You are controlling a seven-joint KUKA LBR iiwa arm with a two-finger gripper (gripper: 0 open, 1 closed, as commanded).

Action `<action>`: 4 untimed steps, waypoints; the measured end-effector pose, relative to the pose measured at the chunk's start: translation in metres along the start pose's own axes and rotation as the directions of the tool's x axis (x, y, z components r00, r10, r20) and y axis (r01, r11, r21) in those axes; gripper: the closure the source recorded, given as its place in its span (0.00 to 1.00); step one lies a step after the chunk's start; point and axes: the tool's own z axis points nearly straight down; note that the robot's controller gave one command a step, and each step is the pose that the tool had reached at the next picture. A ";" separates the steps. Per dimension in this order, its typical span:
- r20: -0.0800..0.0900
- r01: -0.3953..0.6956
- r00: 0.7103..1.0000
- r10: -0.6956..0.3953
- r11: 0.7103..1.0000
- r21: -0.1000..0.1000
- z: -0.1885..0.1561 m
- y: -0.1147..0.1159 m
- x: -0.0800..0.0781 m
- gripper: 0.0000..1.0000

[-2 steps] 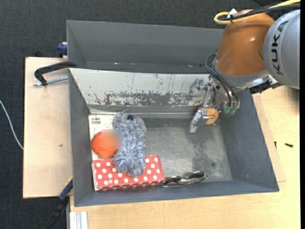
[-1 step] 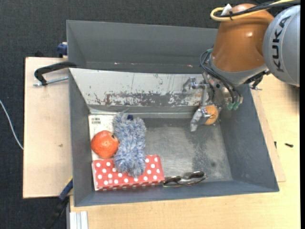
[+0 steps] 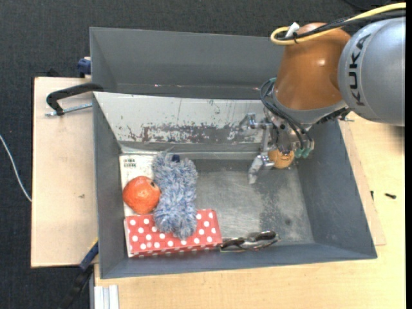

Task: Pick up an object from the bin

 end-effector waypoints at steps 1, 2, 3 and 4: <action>-0.018 0.074 0.997 -0.074 0.997 -0.003 0.020 0.035 0.022 0.00; -0.015 0.083 0.996 -0.083 0.997 -0.003 0.013 0.042 0.024 0.00; -0.009 -0.062 0.998 0.062 0.998 -0.001 0.019 0.031 0.020 0.00; -0.006 -0.012 1.000 0.012 1.000 0.001 0.064 0.078 0.007 0.00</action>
Offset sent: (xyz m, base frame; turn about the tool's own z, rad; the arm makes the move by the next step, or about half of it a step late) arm -0.0137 0.0538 -0.0728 0.1788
